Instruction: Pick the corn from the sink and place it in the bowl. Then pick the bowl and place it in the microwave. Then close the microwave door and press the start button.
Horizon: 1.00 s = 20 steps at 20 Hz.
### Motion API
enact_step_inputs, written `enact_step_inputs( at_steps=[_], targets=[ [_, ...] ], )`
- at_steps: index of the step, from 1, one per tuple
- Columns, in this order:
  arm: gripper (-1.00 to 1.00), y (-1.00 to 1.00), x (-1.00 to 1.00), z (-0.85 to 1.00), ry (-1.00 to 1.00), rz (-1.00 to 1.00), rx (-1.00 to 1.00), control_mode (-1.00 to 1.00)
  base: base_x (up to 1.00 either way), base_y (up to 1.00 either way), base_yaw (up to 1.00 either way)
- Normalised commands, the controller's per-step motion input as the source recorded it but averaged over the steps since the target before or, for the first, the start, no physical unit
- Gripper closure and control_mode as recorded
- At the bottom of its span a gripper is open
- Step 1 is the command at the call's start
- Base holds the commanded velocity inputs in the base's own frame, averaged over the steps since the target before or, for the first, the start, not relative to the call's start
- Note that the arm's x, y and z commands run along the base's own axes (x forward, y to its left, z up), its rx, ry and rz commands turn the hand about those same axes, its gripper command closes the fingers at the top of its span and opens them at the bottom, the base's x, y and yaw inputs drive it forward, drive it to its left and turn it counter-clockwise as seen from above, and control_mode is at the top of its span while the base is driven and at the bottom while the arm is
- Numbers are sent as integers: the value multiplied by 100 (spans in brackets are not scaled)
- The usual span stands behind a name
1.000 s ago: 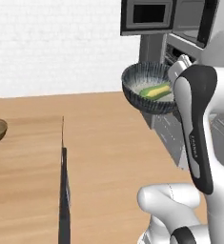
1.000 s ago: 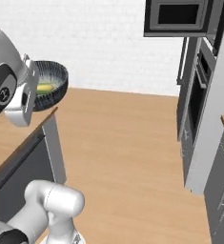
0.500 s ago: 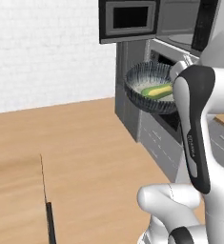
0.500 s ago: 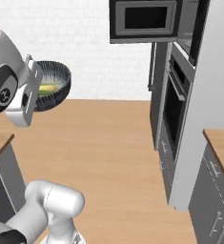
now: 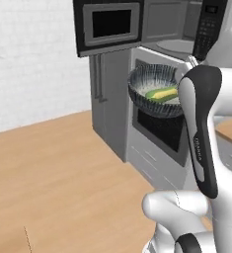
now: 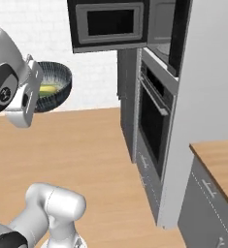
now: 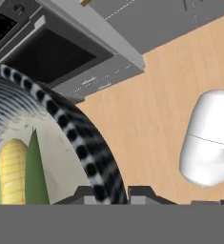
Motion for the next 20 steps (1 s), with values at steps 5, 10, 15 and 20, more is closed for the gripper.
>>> enact_step_inputs(
  at_steps=[5,10,15,20],
  targets=[
    [100,0,0,0,0,0,0,100,76,-5,-45],
    [100,0,0,0,0,0,0,100,84,0,-48],
    [100,0,0,0,0,0,0,100,91,14,-39],
    [100,0,0,0,0,0,0,100,73,25,-37]
  ],
)
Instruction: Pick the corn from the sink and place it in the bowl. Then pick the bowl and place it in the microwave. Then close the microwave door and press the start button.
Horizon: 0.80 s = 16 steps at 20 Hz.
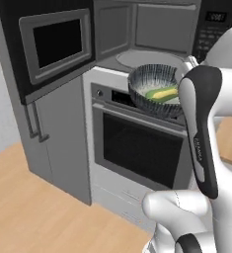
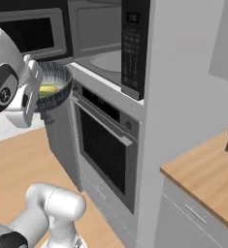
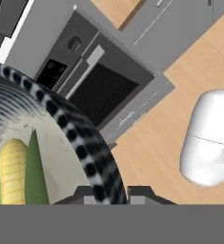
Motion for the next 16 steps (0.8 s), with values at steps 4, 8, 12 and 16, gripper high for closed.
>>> enact_step_inputs(
  at_steps=[4,8,12,16],
  targets=[
    [100,0,0,0,0,0,0,100,63,26,-38],
    [100,0,0,0,0,0,0,100,66,29,-35],
    [100,0,0,0,0,0,0,100,63,65,-28],
    [100,0,0,0,0,0,0,100,49,30,-20]
  ],
)
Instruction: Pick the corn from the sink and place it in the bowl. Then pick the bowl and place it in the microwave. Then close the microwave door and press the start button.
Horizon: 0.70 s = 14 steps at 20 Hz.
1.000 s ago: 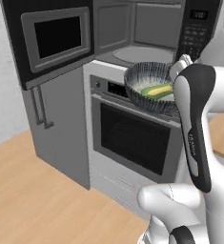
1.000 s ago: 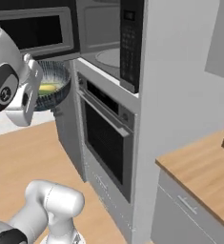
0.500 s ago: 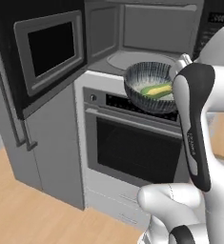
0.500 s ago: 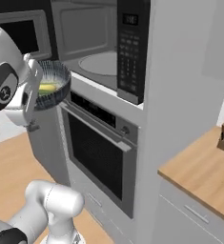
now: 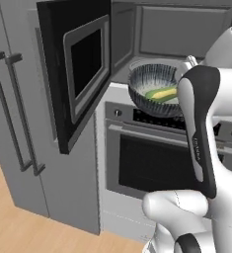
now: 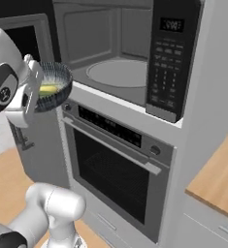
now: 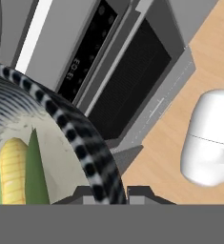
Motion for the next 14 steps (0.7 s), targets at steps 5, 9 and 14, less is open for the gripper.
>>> enact_step_inputs(
  at_steps=[5,9,14],
  targets=[
    [100,0,0,0,0,0,0,100,58,-11,-4],
    [100,0,0,0,0,0,0,100,73,0,0],
    [100,0,0,0,0,0,0,100,-15,0,5]
  ],
)
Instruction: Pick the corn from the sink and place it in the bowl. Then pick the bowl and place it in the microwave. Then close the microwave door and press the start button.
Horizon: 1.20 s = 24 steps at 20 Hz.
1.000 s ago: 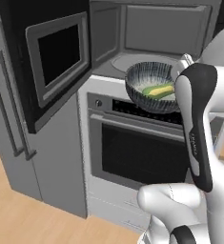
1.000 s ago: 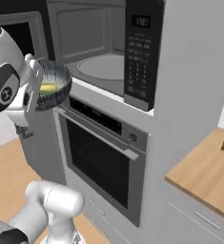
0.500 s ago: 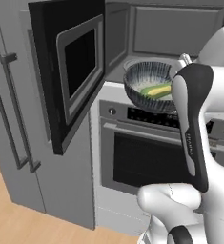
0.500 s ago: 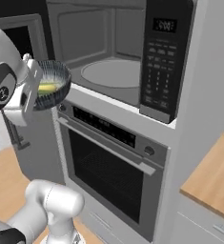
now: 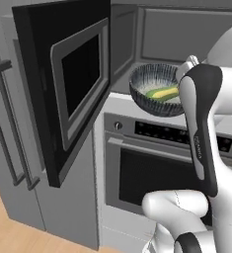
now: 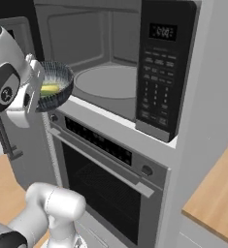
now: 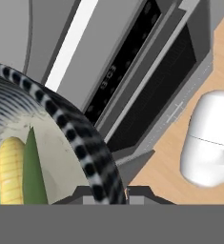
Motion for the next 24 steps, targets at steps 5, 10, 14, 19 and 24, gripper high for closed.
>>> enact_step_inputs(
  at_steps=[5,10,14,19,24],
  targets=[
    [100,0,0,0,0,0,0,100,-40,0,28],
    [100,-4,-5,5,-3,1,0,-100,-12,-4,16],
    [100,-16,-18,35,-18,-9,1,-100,0,0,0],
    [100,-8,16,6,-35,-40,0,-100,0,0,0],
    [100,-40,22,2,-33,-34,2,-100,0,0,0]
  ],
)
